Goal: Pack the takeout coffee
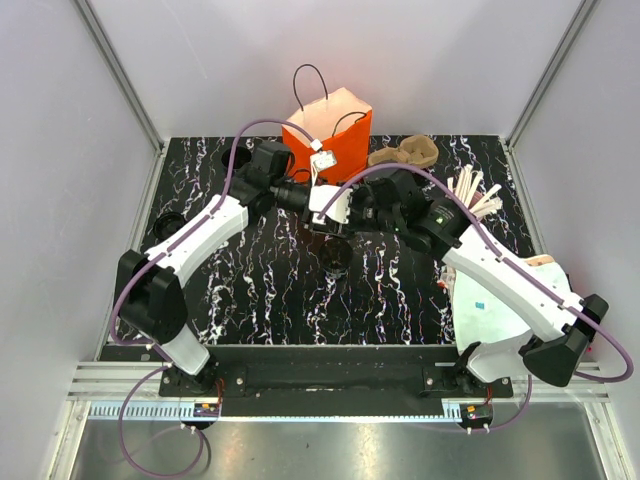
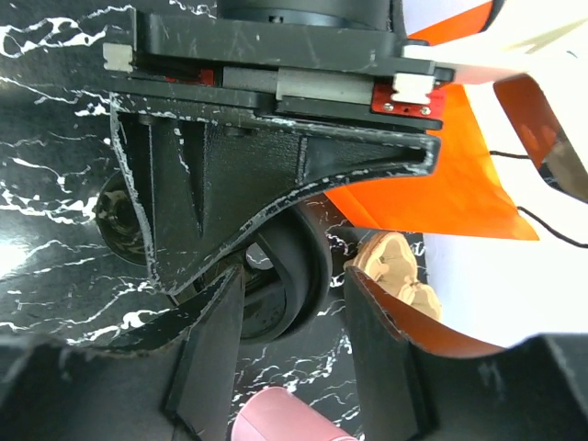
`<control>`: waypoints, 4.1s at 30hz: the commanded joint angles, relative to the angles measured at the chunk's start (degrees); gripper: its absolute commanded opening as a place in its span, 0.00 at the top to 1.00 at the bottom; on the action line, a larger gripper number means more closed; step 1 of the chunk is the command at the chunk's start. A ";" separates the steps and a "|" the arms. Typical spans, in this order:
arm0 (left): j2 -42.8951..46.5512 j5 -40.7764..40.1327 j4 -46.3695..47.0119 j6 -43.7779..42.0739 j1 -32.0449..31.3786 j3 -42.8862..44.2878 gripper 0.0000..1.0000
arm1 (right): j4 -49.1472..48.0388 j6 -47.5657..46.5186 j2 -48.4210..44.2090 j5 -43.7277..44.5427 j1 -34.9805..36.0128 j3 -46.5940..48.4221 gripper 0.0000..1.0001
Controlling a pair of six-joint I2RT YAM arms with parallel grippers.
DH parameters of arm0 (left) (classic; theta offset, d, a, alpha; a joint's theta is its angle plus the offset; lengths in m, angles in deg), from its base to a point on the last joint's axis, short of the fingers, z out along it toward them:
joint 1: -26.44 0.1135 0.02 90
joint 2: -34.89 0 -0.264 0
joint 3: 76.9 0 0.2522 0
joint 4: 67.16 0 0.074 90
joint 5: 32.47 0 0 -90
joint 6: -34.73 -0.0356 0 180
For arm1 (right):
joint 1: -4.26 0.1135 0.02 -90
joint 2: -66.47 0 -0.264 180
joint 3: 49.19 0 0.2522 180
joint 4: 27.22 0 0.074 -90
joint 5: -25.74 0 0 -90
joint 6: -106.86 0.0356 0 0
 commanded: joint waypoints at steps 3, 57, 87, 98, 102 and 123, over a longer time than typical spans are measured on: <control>-0.20 3.80 3.45 1.39 0.12 -0.55 0.97 | -4.50 -2.76 1.04 4.17 1.62 -1.02 0.49; 20.55 -28.64 27.31 -7.59 19.55 -20.58 0.01 | 10.87 17.18 14.47 -9.70 -5.76 8.81 1.00; 15.80 -35.14 49.33 1.48 12.25 -37.20 0.01 | 8.24 20.53 27.32 -9.79 -7.25 8.64 1.00; 15.80 -34.08 48.98 0.77 11.46 -37.64 0.01 | 7.97 21.06 28.64 -9.18 -8.31 9.43 1.00; 15.62 -33.99 49.07 0.60 11.02 -37.82 0.01 | 7.97 21.23 27.68 -9.79 -8.40 9.78 1.00; 14.13 -32.33 48.28 -0.98 10.23 -38.08 0.02 | 9.38 22.29 30.40 -11.29 -8.40 13.04 1.00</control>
